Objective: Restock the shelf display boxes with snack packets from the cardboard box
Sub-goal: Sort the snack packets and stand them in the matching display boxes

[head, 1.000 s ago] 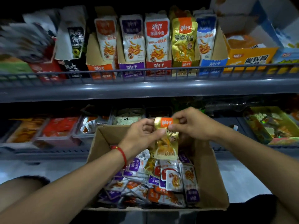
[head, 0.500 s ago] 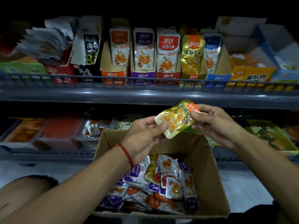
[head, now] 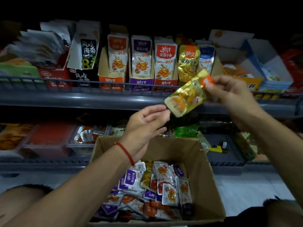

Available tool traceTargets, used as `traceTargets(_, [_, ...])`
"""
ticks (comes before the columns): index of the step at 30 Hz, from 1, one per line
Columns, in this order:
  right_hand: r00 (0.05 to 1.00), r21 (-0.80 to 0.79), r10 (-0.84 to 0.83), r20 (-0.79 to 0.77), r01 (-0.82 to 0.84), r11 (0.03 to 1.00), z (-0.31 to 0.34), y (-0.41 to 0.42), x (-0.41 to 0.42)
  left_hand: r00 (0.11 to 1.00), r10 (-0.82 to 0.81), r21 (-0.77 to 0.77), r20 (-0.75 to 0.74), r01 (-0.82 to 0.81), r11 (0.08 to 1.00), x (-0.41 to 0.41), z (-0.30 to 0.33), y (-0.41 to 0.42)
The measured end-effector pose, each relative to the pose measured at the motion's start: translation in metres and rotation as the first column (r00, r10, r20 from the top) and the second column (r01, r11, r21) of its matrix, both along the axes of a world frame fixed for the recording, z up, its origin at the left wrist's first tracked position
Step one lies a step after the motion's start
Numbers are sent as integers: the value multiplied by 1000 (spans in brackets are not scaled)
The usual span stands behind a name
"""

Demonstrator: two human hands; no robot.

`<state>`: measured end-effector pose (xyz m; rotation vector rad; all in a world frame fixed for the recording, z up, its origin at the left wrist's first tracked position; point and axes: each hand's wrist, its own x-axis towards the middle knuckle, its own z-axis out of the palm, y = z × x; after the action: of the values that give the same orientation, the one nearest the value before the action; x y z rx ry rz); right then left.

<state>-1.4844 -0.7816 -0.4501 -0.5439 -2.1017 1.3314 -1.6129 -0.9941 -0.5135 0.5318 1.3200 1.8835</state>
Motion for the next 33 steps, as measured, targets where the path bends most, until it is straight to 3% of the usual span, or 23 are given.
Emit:
traceTargets(2, [995,313,-91,-45,101,944,31,17,-10,998,59,-40,-31,-60,997,-7,2,-2])
traceTargets(4, [983,498,-164,-82,183,848,59,33,-21,993,102,-71,-51,-106,992,-13,2,-4])
traceTargets(7, [974,585,-220,-53,209,784,85,48,-38,988,127,-110,-88,-137,985,-17,2,-5])
traceTargets(10, [966,687,-246,75,128,715,87,52,-51,979,153,-140,-137,-172,975,-19,2,-6])
traceTargets(17, [914,814,-304,269,-47,579,66,42,-78,969,165,-147,-185,-193,970,-25,3,-9])
traceTargets(33, [892,877,-389,230,-17,479,51,61,-91,965,139,-192,-224,-183,964,-30,-1,-8])
